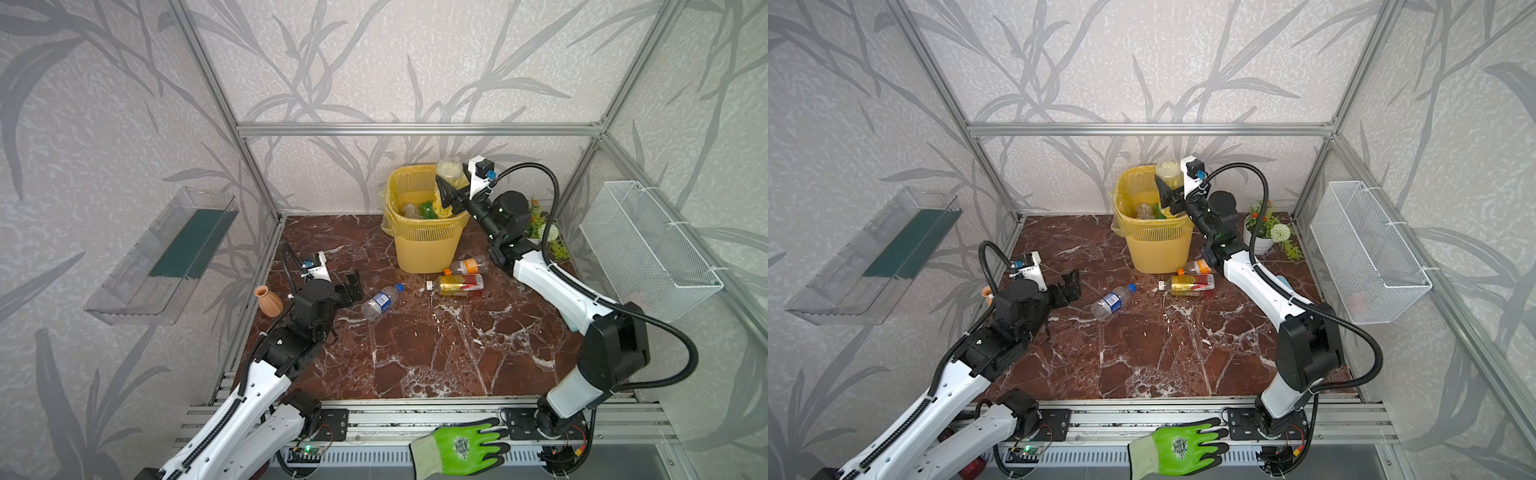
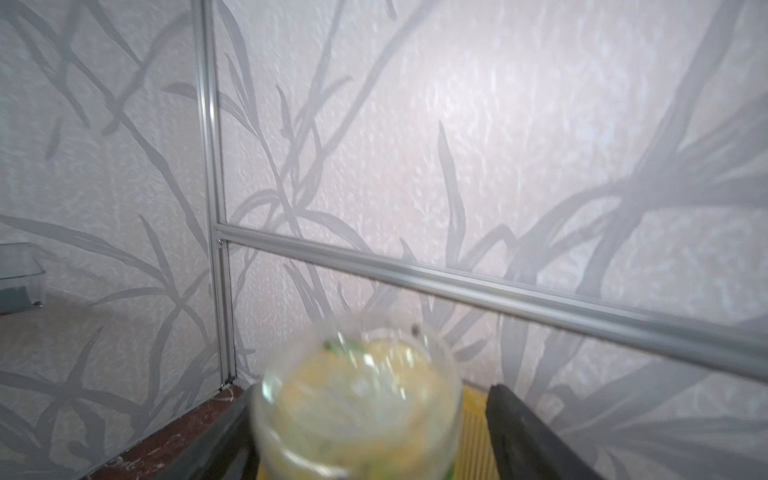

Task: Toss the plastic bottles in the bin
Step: 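Lift the yellow tea bottle with the right gripper and drop it into the bin, then lower the right gripper onto the red-and-yellow juice bottle beside the bin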

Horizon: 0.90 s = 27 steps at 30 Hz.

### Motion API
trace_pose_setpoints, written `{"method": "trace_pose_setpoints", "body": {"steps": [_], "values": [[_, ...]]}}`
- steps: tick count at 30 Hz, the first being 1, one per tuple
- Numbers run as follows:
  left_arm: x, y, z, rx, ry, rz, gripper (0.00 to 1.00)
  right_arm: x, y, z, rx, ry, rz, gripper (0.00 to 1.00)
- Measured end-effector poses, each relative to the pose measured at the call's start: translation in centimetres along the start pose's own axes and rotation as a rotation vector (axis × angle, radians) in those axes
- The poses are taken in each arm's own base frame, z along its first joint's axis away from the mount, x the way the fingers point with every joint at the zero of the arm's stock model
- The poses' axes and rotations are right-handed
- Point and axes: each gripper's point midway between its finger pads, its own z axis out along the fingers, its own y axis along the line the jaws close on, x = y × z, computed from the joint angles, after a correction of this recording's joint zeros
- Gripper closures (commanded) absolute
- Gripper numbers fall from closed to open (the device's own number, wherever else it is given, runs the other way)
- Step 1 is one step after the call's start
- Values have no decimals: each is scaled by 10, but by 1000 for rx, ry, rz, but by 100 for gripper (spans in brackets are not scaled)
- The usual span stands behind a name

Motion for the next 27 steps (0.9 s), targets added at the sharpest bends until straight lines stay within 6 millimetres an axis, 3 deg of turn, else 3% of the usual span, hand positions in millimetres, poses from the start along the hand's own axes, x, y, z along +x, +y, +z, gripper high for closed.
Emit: {"method": "trace_pose_setpoints", "body": {"steps": [1,3,5,10,12,14,16,18,20,22,24,27], "values": [[-2,1,-2,0,-6,-2,1,12,-6,0,13,49,12,5],[-5,2,-6,1,-18,-7,1,4,-7,-6,20,59,18,2],[-7,4,-11,1,-30,-12,1,-25,-2,-17,17,20,6,2],[-10,4,-14,8,-40,-20,1,-137,8,-77,36,-186,-59,2],[-8,3,-13,9,-34,-19,1,-165,8,-102,57,-246,-77,2],[-7,2,-11,10,-25,-19,1,-168,4,-117,82,-252,-83,2],[-4,2,-9,11,-14,-18,1,-149,-2,-126,114,-211,-74,2],[-2,1,-8,11,-7,-16,1,-112,-12,-129,146,-130,-54,2],[-1,1,-7,13,-3,-15,1,-59,-27,-130,187,-11,-22,2],[-1,0,-7,15,-2,-15,1,13,-43,-137,234,162,18,2],[-1,0,-7,16,0,-14,1,70,-52,-149,269,313,59,2],[1,0,-6,18,7,-12,1,131,-61,-173,324,488,117,2]]}}
